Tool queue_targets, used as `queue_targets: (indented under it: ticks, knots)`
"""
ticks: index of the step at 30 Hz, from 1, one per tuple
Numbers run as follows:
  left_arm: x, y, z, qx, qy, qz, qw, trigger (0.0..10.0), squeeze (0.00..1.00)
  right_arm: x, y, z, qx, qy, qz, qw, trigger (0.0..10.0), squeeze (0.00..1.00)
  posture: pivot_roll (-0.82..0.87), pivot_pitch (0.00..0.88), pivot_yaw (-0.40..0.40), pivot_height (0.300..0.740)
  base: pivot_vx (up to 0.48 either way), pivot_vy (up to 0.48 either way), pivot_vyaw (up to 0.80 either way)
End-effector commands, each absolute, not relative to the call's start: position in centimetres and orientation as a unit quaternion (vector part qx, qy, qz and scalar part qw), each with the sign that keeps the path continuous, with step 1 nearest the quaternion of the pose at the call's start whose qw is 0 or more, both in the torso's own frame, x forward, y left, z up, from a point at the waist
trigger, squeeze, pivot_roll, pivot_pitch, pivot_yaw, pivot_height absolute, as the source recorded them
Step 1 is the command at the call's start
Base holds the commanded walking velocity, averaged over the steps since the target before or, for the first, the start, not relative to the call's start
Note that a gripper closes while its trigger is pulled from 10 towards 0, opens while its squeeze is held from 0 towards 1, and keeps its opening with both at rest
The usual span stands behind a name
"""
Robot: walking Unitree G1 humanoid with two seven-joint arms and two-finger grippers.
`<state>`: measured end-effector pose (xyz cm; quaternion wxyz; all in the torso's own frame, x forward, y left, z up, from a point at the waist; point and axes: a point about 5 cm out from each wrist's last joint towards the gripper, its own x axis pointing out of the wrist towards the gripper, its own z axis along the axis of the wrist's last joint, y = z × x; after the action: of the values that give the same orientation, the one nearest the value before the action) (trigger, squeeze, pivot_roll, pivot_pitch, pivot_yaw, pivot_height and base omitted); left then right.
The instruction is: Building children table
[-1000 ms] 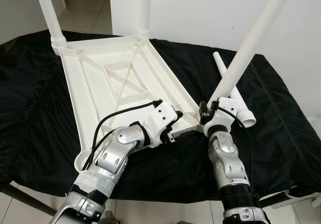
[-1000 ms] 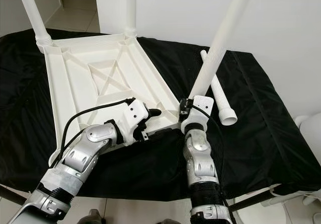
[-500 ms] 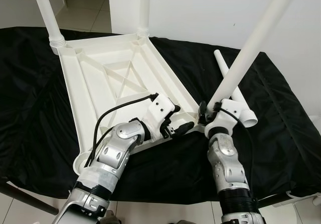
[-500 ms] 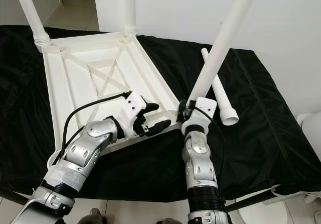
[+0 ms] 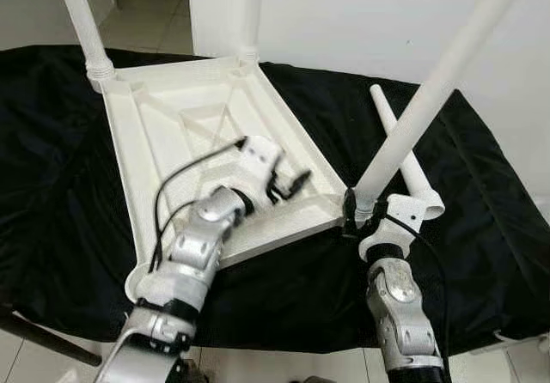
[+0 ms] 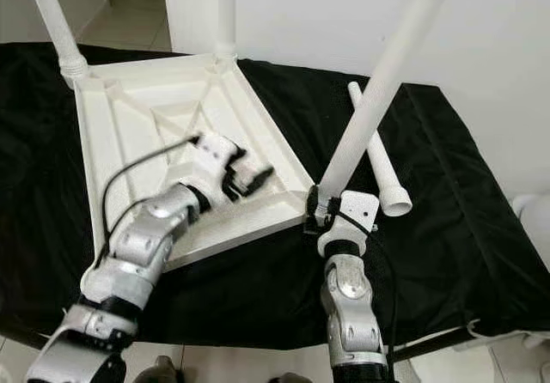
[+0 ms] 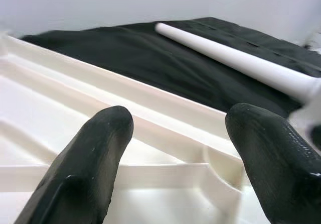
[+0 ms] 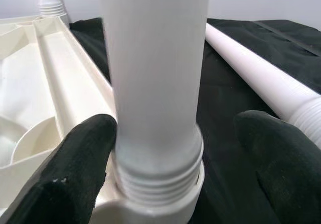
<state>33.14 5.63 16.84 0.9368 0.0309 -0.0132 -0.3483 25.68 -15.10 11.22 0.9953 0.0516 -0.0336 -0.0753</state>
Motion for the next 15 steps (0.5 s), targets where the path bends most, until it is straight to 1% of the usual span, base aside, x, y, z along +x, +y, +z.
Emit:
queue_targets:
  ticks: [1,3,5,9,11,15]
  knots:
    - [33.5,5.8,16.4,0.034,0.003,-0.329,0.944,10.0,0.00,25.0,-15.1,10.4,0.058,-0.017,-0.076,0.995,10.0,0.00,0.03,0.000,-0.077,0.740,0.000,0.000,0.00]
    - [33.8,6.3,16.4,0.037,0.006,-0.312,0.949,10.0,0.00,24.4,-15.2,10.2,0.060,-0.017,-0.066,0.996,10.0,0.00,0.03,0.000,-0.075,0.740,0.000,0.000,0.00]
    - [33.8,6.3,16.4,0.037,0.006,-0.312,0.949,10.0,0.00,24.4,-15.2,10.2,0.060,-0.017,-0.066,0.996,10.0,0.00,0.03,0.000,-0.075,0.740,0.000,0.000,0.00]
    - [34.0,6.9,16.1,0.044,0.013,-0.296,0.954,10.0,0.00,23.4,-15.8,9.8,0.056,-0.013,-0.056,0.997,10.0,0.00,0.03,0.000,-0.072,0.740,0.000,0.000,0.00]
    - [34.4,7.4,15.8,0.051,0.023,-0.275,0.960,10.0,0.00,22.6,-16.1,9.7,0.061,-0.021,-0.035,0.997,10.0,0.00,0.02,0.000,-0.069,0.740,0.000,0.000,0.00]
    - [34.6,7.5,15.8,0.055,0.027,-0.272,0.960,10.0,0.00,22.0,-16.1,9.9,0.065,-0.030,-0.008,0.997,10.0,0.00,0.02,0.000,-0.069,0.740,0.000,0.000,0.00]
